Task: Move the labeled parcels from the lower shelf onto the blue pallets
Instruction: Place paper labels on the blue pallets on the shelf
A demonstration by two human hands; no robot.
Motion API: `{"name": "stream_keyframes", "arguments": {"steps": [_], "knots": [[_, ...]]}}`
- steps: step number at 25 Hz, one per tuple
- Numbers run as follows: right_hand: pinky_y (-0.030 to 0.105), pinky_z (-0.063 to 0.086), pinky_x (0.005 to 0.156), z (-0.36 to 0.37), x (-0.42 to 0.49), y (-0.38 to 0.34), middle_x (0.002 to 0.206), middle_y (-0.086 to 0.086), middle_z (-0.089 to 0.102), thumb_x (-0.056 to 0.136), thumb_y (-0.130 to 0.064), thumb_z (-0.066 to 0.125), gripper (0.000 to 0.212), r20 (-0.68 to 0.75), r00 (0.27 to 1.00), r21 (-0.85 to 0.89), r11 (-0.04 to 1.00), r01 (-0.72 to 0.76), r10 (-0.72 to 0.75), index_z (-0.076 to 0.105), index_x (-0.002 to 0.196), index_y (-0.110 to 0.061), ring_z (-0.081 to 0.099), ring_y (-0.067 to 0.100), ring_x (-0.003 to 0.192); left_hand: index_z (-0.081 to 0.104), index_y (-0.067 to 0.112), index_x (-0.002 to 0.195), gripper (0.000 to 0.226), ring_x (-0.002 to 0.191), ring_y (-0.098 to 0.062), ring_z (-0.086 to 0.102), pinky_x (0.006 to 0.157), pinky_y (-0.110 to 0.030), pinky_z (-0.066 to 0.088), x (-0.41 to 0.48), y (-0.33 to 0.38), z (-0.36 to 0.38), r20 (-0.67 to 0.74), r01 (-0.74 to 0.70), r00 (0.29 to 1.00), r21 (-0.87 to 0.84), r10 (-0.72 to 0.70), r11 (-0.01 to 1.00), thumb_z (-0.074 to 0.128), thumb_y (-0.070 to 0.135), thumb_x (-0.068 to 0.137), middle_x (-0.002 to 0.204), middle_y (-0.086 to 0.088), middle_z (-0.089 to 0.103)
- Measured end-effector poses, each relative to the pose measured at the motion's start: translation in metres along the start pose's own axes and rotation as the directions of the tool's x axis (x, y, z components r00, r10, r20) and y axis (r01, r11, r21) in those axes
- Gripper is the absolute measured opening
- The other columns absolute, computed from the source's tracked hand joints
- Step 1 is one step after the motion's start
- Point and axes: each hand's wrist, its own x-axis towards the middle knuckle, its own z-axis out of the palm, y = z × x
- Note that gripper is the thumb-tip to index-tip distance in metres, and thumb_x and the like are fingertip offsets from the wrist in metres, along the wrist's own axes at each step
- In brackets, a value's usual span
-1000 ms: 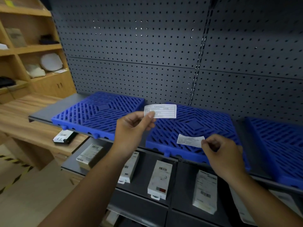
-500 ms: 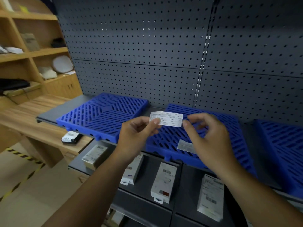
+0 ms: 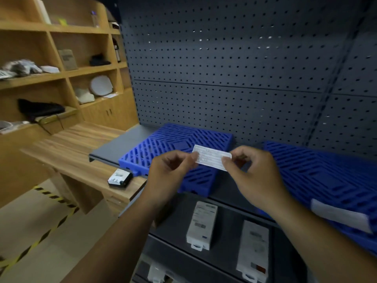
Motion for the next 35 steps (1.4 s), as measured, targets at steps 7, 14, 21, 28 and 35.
{"name": "stream_keyframes", "arguments": {"steps": [7,14,21,28,35], "knots": [[0.042,0.047,0.089,0.134,0.033,-0.022,0.091,-0.013,0.056,0.088,-0.031,0.067,0.014,0.044,0.988,-0.266,0.955,-0.129,0.145,0.060,0.077,-0.031,0.056,0.016,0.096,0.074,0.022,0.084,0.020,0.085,-0.012,0.061,0.083,-0.037,0.049,0.061,-0.061,-0.120,0.203,-0.253,0.966,0.648,0.157,0.718,0.069,0.039,0.093,0.087,0.009,0.068],[0.035,0.038,0.092,0.156,0.033,-0.017,0.095,-0.012,0.054,0.084,-0.038,0.070,0.012,0.006,0.975,-0.468,0.862,-0.194,0.223,0.062,0.083,-0.030,0.047,0.014,0.101,0.069,0.029,0.091,0.016,0.097,-0.013,0.055,0.095,-0.037,0.044,0.071,-0.082,-0.129,0.224,-0.225,0.969,0.626,0.105,0.746,0.074,0.043,0.087,0.096,0.013,0.063],[0.044,0.046,0.093,0.159,0.029,-0.022,0.100,-0.015,0.058,0.085,-0.034,0.071,0.016,-0.077,0.985,-0.330,0.928,-0.173,0.157,0.061,0.096,-0.030,0.053,0.010,0.098,0.067,0.030,0.093,0.011,0.098,-0.015,0.058,0.095,-0.044,0.045,0.068,-0.075,-0.125,0.218,-0.221,0.969,0.544,0.119,0.809,0.076,0.032,0.087,0.098,0.008,0.062],[0.040,0.035,0.107,0.114,0.022,-0.032,0.134,-0.002,0.055,0.096,-0.051,0.047,0.048,0.020,1.000,-0.775,0.632,0.027,-0.019,0.060,0.131,-0.020,0.049,0.021,0.124,0.071,0.023,0.121,0.037,0.116,-0.016,0.059,0.107,-0.038,0.040,0.078,-0.046,-0.084,0.406,-0.482,0.865,0.505,0.295,0.716,0.067,0.046,0.092,0.121,0.007,0.066],[0.047,0.039,0.103,0.003,-0.039,-0.023,0.133,0.007,0.057,0.089,-0.046,0.058,0.051,-0.192,0.974,-0.864,0.450,-0.227,0.122,0.061,0.129,-0.015,0.052,0.032,0.122,0.066,0.030,0.127,0.036,0.122,-0.011,0.051,0.108,-0.025,0.025,0.048,-0.003,0.032,0.551,-0.594,0.750,0.319,0.366,0.738,0.062,0.049,0.096,0.125,0.013,0.062]]}}
